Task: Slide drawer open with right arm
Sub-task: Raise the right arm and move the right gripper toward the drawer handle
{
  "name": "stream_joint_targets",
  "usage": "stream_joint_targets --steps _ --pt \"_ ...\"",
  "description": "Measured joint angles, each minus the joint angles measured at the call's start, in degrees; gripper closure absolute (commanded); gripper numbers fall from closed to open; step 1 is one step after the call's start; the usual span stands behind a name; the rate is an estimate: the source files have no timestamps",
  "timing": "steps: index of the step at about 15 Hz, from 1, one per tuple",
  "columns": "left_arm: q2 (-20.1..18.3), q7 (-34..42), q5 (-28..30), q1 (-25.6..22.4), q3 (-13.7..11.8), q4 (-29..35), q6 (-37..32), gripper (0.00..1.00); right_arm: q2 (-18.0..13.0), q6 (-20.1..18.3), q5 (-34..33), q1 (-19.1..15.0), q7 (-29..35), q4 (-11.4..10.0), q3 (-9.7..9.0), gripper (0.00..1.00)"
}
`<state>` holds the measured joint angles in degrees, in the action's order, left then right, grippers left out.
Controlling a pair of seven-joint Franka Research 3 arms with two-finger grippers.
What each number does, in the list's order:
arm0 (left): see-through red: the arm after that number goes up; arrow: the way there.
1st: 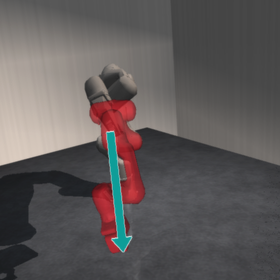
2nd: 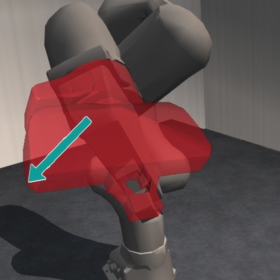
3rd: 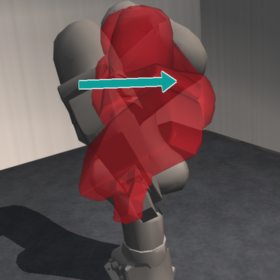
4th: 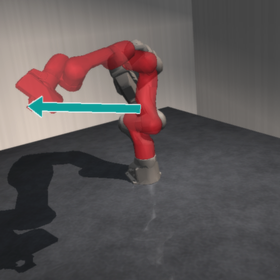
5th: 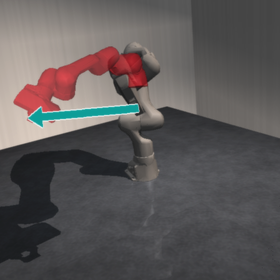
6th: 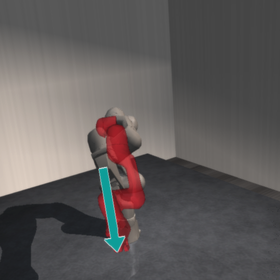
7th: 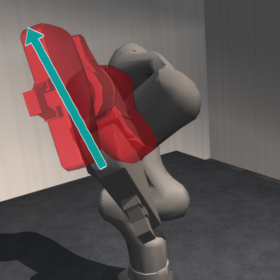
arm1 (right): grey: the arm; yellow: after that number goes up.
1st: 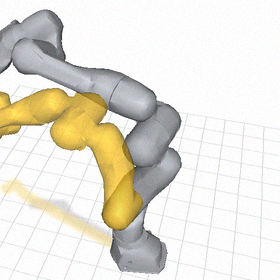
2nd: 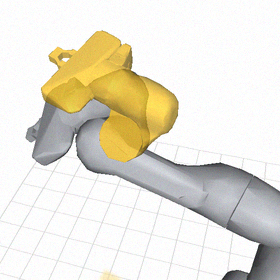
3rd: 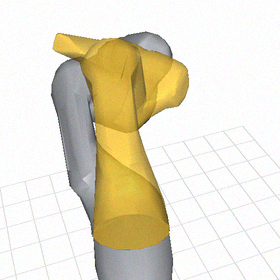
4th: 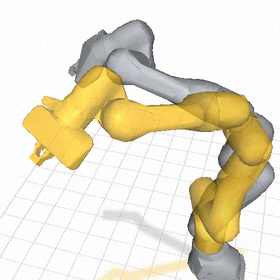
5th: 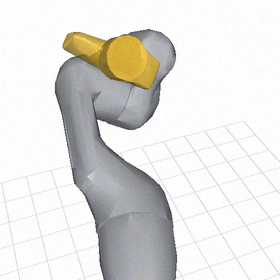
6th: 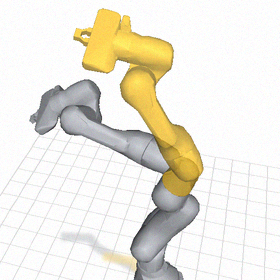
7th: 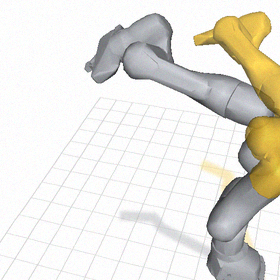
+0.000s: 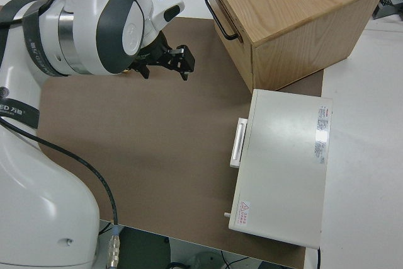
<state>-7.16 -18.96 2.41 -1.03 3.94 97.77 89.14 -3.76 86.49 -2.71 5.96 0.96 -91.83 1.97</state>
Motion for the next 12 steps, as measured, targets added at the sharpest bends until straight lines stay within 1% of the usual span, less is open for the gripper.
stream_joint_targets --steps 3,5,9,12 --pt "0.0 0.0 0.0 0.0 0.0 0.0 0.0 0.01 0.0 -0.7 -5.0 0.5 0.6 -0.2 -3.50 0.015" --pt "0.0 0.0 0.0 0.0 0.0 0.0 0.0 0.01 0.0 -0.9 -9.7 0.8 1.1 -0.8 -6.02 0.015" --pt "0.0 0.0 0.0 0.0 0.0 0.0 0.0 0.01 1.3 -2.0 -22.7 4.2 4.0 -2.7 -9.44 0.015" --pt "0.0 0.0 0.0 0.0 0.0 0.0 0.0 0.01 3.8 -4.4 -32.1 7.0 7.8 -3.7 -12.26 0.015"
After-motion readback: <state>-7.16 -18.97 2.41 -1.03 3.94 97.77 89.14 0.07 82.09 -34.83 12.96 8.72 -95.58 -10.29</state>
